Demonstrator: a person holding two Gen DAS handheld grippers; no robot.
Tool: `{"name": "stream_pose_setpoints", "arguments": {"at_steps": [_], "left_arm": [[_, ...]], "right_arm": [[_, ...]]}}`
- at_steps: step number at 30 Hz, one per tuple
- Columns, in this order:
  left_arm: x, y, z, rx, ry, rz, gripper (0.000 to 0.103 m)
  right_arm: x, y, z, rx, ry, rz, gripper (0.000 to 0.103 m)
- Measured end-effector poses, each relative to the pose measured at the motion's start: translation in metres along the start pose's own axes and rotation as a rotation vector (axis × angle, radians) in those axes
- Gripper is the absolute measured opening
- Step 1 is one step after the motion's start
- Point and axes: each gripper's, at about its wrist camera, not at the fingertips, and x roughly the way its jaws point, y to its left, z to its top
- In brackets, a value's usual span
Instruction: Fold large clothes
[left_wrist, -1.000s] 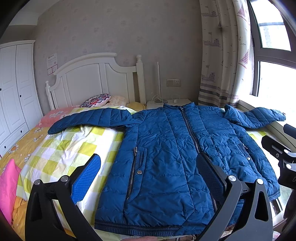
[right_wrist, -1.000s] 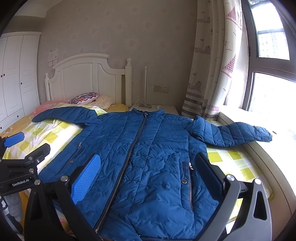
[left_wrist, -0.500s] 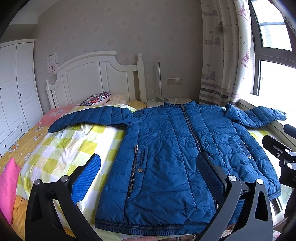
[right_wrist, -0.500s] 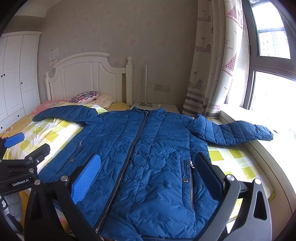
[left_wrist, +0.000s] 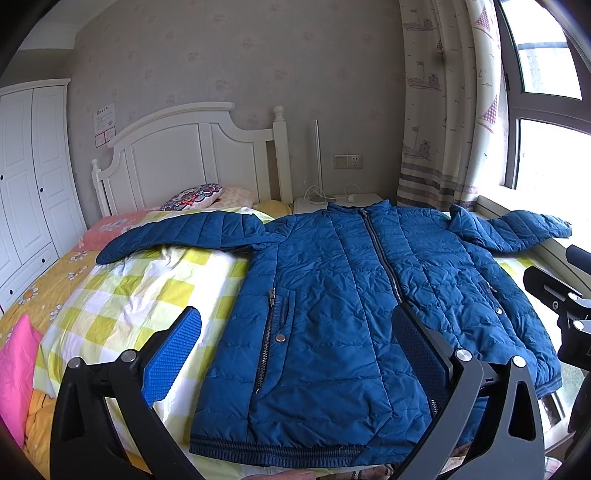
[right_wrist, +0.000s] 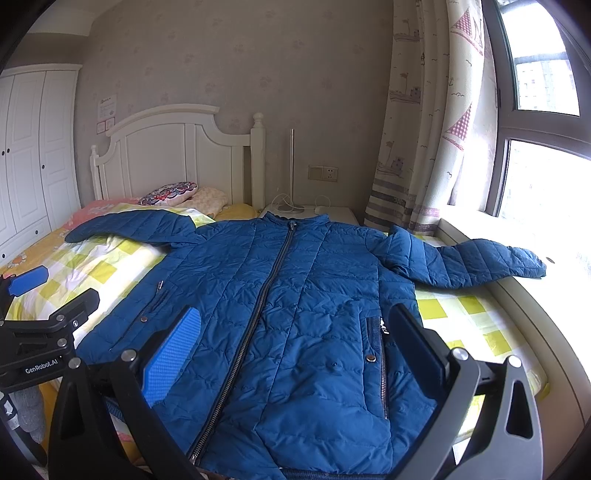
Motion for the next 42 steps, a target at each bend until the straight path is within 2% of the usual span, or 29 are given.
{"name": "stream_pose_setpoints", "arguments": {"at_steps": [42], "left_arm": [[0.01, -0.011, -0.005, 0.036, 0.031, -0.009, 0.099]], "right_arm": [[0.01, -0.01, -0.005, 0.032, 0.026, 0.023, 0.101]]}}
